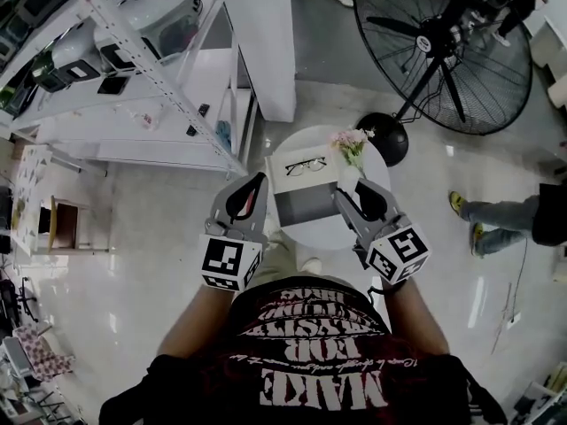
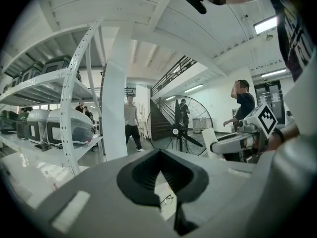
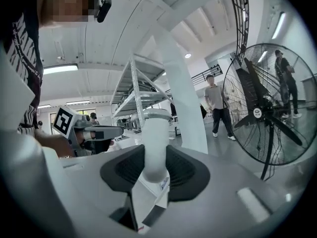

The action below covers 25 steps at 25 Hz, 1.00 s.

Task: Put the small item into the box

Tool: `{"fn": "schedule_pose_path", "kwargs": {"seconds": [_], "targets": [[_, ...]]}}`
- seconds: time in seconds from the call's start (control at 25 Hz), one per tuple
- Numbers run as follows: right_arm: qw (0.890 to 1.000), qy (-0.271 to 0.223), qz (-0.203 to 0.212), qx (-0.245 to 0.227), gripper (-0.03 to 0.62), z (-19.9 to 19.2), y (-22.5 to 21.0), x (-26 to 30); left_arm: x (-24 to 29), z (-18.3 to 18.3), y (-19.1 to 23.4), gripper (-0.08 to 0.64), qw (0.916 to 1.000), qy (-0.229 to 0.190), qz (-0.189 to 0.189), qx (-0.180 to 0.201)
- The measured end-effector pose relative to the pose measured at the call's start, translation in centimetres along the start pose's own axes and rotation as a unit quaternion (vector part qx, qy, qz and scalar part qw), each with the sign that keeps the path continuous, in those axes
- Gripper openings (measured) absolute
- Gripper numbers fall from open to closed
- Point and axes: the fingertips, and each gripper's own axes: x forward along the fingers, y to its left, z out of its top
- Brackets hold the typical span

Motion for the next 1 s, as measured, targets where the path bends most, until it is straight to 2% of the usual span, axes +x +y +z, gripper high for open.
{"fn": "schedule_pose_path", "kwargs": {"seconds": [0.4,1.0], "targets": [[0.999,0.033,0.002,0.012,0.16,-3.0,-0.3,2.6,1.5,-0.6,1.2,0.0,0.9999,0.001,-0.014,-0.001],[0.992,0.112,-0.033,0.052,0.16,-11.9,-3.1,5.8,3.5,-2.8,3.6,0.0,0.9993,0.019,-0.033,-0.003]]}}
